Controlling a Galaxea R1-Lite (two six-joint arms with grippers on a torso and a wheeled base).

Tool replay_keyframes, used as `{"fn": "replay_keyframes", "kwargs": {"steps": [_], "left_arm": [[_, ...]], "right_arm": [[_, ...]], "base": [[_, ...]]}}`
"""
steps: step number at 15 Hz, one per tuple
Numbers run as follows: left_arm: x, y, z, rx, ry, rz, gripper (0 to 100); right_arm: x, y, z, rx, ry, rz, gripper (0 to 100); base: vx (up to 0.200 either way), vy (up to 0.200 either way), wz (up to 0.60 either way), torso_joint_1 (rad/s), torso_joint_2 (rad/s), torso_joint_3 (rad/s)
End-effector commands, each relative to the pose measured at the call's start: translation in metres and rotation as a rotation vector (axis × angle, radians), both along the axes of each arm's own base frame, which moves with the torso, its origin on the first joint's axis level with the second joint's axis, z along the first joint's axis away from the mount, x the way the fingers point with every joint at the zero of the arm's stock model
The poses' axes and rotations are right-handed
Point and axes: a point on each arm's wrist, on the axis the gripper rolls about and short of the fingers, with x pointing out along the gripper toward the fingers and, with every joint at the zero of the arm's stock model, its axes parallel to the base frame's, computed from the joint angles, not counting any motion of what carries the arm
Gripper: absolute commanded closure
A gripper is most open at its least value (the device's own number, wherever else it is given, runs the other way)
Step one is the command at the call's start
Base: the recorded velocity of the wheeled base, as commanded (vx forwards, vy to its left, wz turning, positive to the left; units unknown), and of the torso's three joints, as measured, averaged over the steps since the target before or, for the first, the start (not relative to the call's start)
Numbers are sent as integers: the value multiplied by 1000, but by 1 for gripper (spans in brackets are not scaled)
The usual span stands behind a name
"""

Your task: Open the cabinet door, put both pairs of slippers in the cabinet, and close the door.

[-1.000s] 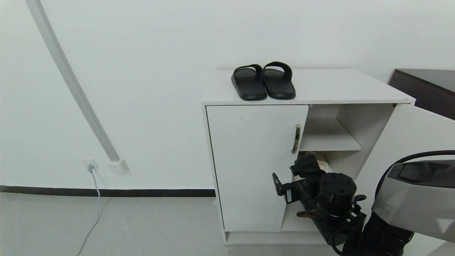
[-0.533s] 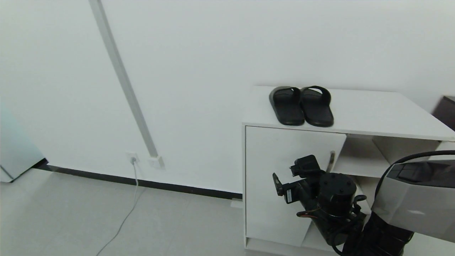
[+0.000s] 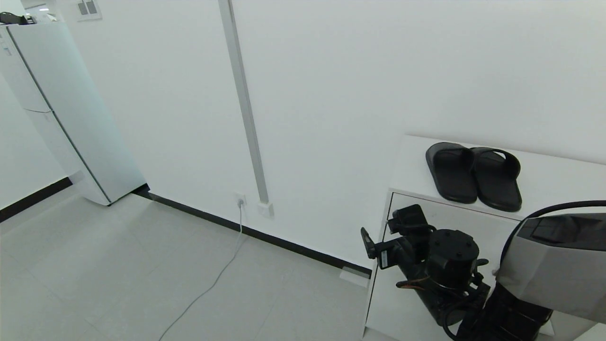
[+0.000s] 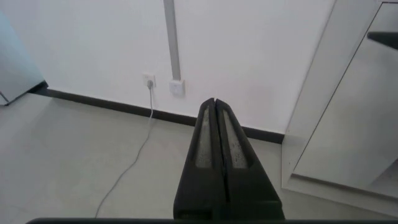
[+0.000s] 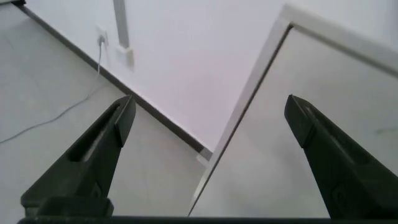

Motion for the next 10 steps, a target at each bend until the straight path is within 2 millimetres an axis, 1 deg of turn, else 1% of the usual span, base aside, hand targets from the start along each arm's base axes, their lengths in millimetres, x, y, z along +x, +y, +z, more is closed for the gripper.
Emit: {"fn": "replay_keyframes", "kwargs": {"steps": [1, 3, 4, 6, 7, 8, 9, 10], "left_arm": [[0, 0, 0, 0, 1, 0, 100], [0, 0, 0, 0, 1, 0, 100], [0, 0, 0, 0, 1, 0, 100], [0, 0, 0, 0, 1, 0, 100], [0, 0, 0, 0, 1, 0, 100], [0, 0, 0, 0, 1, 0, 100], [0, 0, 0, 1, 1, 0, 100], [0, 0, 0, 1, 1, 0, 100]], "right_arm": [[-1, 0, 0, -13, -7, 6, 0], [-1, 1, 9, -8, -35, 9, 0], [-2, 1, 17, 7, -57, 10, 0], [-5, -3, 35, -2, -47, 7, 0], [-6, -4, 48, 4, -49, 7, 0], [-6, -3, 56, 5, -51, 9, 0], [-4, -1, 75, 10, -49, 10, 0], [-5, 0, 75, 10, -48, 12, 0]], "base": [[0, 0, 0, 32, -76, -56], [0, 0, 0, 0, 0, 0], [0, 0, 0, 0, 0, 0], [0, 0, 0, 0, 0, 0], [0, 0, 0, 0, 0, 0], [0, 0, 0, 0, 0, 0], [0, 0, 0, 0, 0, 0], [0, 0, 0, 0, 0, 0]]}}
